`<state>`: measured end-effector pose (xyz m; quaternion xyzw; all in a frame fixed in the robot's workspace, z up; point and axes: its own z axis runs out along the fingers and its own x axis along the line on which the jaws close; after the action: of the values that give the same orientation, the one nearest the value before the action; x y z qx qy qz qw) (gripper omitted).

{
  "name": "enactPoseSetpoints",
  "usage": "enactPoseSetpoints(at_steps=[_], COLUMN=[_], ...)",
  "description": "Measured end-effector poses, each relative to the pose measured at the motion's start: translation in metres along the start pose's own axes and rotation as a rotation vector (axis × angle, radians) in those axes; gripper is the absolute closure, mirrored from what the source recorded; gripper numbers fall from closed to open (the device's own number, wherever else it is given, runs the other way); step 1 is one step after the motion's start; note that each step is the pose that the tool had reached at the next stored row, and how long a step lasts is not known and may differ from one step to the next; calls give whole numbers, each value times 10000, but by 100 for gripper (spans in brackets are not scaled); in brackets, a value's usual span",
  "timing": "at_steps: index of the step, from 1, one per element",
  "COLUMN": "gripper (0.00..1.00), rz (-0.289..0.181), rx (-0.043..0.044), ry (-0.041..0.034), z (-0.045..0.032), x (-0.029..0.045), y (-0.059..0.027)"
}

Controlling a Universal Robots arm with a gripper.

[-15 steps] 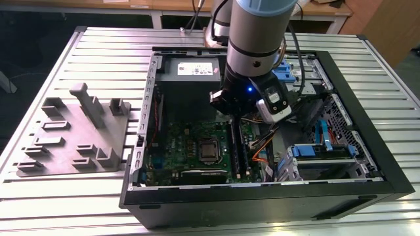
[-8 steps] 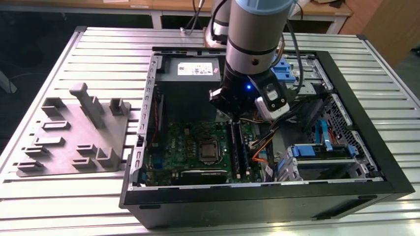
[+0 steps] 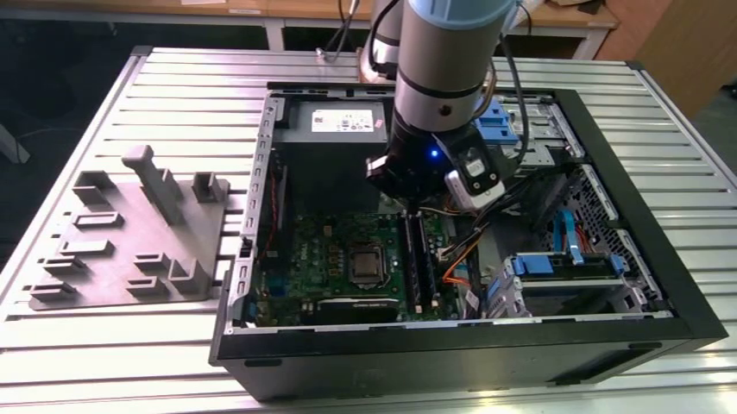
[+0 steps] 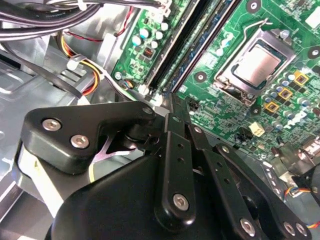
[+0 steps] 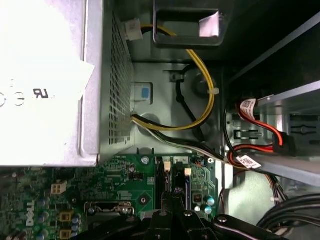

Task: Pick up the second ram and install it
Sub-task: 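Press down the second ram until it locks into place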

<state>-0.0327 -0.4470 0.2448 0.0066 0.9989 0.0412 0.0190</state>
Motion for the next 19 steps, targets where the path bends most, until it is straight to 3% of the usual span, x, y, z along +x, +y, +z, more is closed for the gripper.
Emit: enactPoseSetpoints(at_steps=[12,19], gripper=[90,90], rz=[0,0], rx=[-1,-2], ry=[-1,-1], z=[100,155], x=[10,12], y=[82,87])
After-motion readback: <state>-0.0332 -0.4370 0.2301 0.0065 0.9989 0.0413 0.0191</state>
